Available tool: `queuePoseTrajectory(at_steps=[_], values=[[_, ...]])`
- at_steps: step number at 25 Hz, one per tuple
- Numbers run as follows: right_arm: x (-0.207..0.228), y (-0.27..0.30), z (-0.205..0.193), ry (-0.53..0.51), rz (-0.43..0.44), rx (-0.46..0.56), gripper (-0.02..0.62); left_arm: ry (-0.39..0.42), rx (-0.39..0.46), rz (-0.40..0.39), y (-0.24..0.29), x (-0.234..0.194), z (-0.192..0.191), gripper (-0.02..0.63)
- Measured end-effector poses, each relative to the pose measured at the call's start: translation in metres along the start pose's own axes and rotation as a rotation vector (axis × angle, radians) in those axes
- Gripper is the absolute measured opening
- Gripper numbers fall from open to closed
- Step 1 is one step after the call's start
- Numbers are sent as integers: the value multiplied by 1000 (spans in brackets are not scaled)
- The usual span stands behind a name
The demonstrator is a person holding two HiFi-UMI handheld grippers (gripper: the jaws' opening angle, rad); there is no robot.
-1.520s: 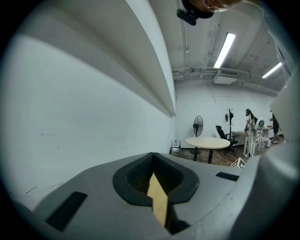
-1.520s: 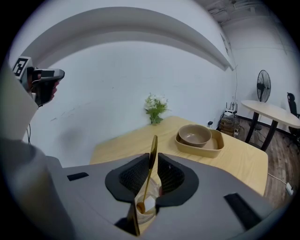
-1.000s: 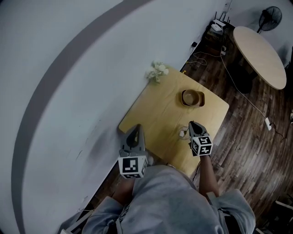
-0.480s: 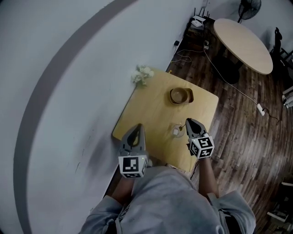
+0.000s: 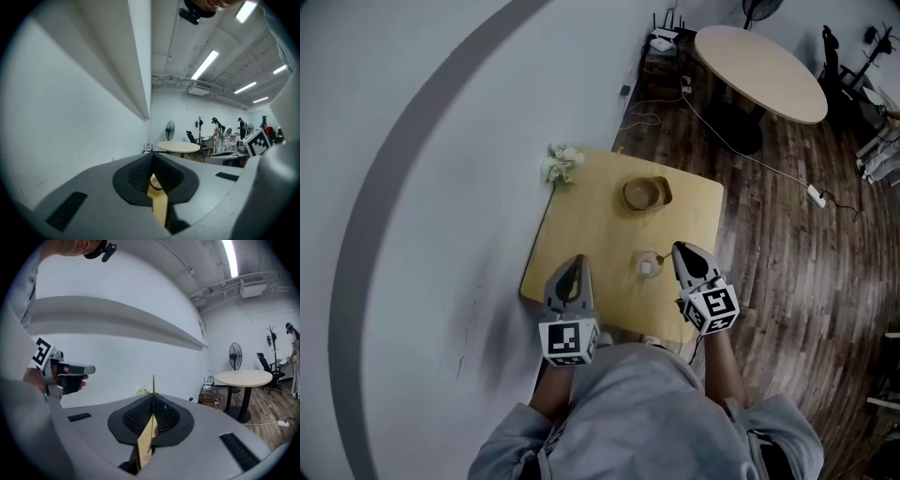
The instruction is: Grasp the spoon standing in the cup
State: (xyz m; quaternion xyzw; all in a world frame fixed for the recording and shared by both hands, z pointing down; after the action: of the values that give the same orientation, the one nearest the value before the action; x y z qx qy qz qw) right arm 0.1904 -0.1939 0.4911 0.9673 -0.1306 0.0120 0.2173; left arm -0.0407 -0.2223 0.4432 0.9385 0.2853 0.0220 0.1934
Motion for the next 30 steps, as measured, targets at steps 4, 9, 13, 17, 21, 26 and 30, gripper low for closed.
queuePoseTrajectory(at_steps=[4, 9, 13, 17, 21, 26, 30], values=[[-3, -16, 4, 1, -28, 35, 2, 11, 9, -36, 6, 6, -1, 2], [-9, -37, 10, 2, -60, 71, 2, 25, 14, -75, 6, 14, 0, 2], [-11, -52, 14, 8, -88, 101, 2, 35, 16, -103, 6, 19, 0, 2], [-11, -66, 16, 18, -111, 119, 2, 43, 13, -124, 5, 24, -1, 2], [-13, -75, 16, 22, -130, 131, 0, 49, 12, -140, 5, 26, -2, 2], [-12, -80, 15, 54, -138, 142, 0, 54, 14, -150, 6, 28, 0, 2], [-13, -82, 14, 55, -141, 144, 0, 57, 17, -157, 5, 29, 0, 2]])
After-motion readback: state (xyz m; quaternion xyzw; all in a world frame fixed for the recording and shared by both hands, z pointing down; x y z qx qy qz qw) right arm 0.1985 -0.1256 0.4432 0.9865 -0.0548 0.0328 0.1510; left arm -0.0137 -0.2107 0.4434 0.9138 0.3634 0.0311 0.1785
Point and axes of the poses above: the fingertips, and each gripper's own axes: y forward along the fingers, x to its right, z out of its top, the point moved 4 cm from there along -y, backward along the fingers, and after that the axes turned 14 degrees about -x, right-handed, at the moved point
